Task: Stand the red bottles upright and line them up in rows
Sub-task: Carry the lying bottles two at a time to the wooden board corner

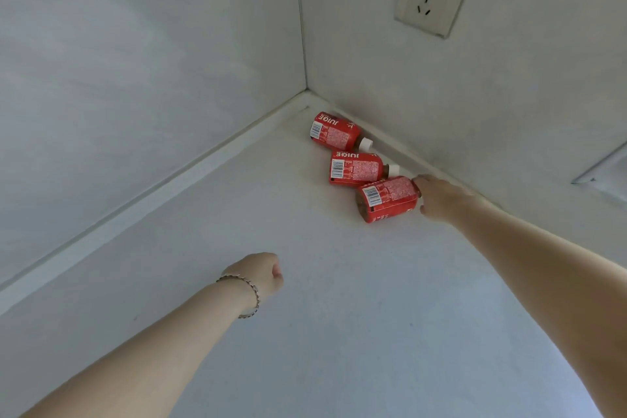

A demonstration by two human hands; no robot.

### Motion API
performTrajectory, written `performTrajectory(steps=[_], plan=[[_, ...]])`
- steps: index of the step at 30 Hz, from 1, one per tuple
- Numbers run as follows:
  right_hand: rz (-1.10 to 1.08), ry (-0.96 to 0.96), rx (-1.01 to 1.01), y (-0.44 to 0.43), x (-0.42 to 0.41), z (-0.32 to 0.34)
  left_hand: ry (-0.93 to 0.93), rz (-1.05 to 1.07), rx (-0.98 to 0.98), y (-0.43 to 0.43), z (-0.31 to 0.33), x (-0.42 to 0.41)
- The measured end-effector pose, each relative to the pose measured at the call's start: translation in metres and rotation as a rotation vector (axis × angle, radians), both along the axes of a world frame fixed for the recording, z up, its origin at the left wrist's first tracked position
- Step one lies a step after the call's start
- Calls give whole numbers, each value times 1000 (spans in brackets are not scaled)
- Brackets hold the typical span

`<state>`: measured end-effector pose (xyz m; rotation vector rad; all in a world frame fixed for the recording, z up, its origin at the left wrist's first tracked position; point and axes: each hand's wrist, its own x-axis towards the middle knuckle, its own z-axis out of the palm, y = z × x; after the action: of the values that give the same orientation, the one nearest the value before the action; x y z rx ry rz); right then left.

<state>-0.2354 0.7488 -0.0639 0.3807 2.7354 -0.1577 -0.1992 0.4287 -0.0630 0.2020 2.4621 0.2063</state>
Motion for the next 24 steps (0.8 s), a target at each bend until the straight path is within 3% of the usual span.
performTrajectory(steps=[5, 9, 12, 17, 20, 24], plan=[[-53, 212, -247, 13, 23, -3, 15, -23, 34, 19, -4, -9], [-59, 258, -467, 11, 64, 4, -15, -79, 60, 32, -5, -7], [-240, 419, -566, 9, 76, 30, -25, -165, 32, 39, -2, -6], [-80, 389, -116, 10, 78, 49, 104, -143, 90, 67, 10, -16], [-74, 360, -76, 11, 80, 45, 286, -123, 165, 98, 17, -34], [-90, 393, -94, 9, 76, 39, 503, -284, 204, 143, 12, -76]])
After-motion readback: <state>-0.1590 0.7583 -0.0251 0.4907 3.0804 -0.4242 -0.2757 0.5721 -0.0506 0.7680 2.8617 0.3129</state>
